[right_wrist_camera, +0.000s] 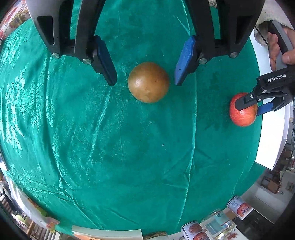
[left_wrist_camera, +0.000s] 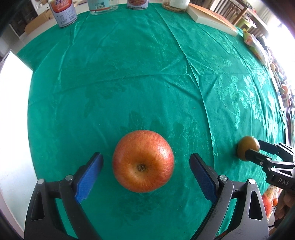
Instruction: Organize fruits
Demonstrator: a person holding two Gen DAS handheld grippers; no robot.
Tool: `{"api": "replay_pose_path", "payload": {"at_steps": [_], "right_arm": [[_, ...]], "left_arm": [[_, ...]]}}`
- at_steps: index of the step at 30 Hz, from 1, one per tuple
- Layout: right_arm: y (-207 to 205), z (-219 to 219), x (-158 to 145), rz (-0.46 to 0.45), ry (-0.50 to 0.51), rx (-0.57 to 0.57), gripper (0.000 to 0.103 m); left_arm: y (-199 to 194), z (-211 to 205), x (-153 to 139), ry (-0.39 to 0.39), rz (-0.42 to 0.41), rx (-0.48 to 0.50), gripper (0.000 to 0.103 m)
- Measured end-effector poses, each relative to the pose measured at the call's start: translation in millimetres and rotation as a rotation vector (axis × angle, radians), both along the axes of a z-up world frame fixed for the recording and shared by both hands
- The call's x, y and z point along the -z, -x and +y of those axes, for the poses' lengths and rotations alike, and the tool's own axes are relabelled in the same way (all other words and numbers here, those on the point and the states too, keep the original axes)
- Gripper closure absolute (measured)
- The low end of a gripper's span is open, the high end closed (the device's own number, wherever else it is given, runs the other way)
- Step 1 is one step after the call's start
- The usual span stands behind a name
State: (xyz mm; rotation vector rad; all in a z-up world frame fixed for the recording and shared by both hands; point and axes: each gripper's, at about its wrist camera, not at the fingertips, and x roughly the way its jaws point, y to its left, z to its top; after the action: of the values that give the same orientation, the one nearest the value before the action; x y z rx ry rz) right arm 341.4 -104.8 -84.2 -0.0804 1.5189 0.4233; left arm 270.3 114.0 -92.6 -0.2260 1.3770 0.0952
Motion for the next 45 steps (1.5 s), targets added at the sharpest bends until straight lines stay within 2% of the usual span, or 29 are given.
{"api": "replay_pose_path", "payload": {"at_steps": [2,3,4,10,14,18,22,26,29,31,34,40,43,45], "right_arm": [[-1.2,2.7,2.1,0.005,-0.015,0.003,0.044],[-0.8,4.2,3.8,0.011,-0.019,0.002,0.049],[-0.7,5.5,6.0,0.008,-0.006,-0.007,0.051],[5.2,18.9,-1.0,-0.046,0.026,-0.051,0.054],[11.1,19.4,-27.4,-0.082,-0.018,-0.060,0.055],[21.7,33.0,-79.6,-0.148,-0.088,-0.114,0.055],[40.1,68.4,-146.3,-0.221,-0.209,-0.189,0.055],[72.1,127.2,-206.2,-0.278,-0.349,-0.302,0.055],[102.3,189.4,-231.3,-0.291,-0.413,-0.414,0.055],[121.7,235.0,-234.0,-0.284,-0.426,-0.491,0.055],[150.7,300.5,-219.2,-0.273,-0.410,-0.596,0.055],[193.0,393.9,-138.8,-0.221,-0.283,-0.714,0.055],[196.3,423.5,-94.9,-0.216,-0.204,-0.740,0.055],[199.6,438.6,-72.9,-0.229,-0.153,-0.757,0.054]], "left_arm": [[1.7,2.7,-1.3,-0.004,-0.002,-0.007,0.010],[1.4,4.4,-1.1,-0.002,-0.002,-0.012,0.027],[2.6,6.8,-0.2,0.006,0.005,-0.016,0.033],[8.8,11.1,-1.9,0.019,-0.024,-0.030,0.035],[25.3,18.5,-22.0,0.064,-0.060,-0.047,0.035],[56.0,31.0,-81.3,0.159,-0.165,-0.053,0.035],[105.4,60.5,-172.6,0.230,-0.314,-0.044,0.035],[165.9,115.7,-258.0,0.198,-0.453,-0.087,0.035],[197.7,164.9,-286.2,0.117,-0.499,-0.162,0.035],[210.3,199.9,-278.5,0.054,-0.486,-0.232,0.035],[216.8,247.0,-225.6,0.013,-0.400,-0.339,0.035],[215.5,311.3,-80.9,0.008,-0.175,-0.529,0.035],[219.7,324.9,-36.5,0.018,-0.110,-0.566,0.035],[223.1,333.6,-17.2,0.031,-0.085,-0.580,0.035]]}}
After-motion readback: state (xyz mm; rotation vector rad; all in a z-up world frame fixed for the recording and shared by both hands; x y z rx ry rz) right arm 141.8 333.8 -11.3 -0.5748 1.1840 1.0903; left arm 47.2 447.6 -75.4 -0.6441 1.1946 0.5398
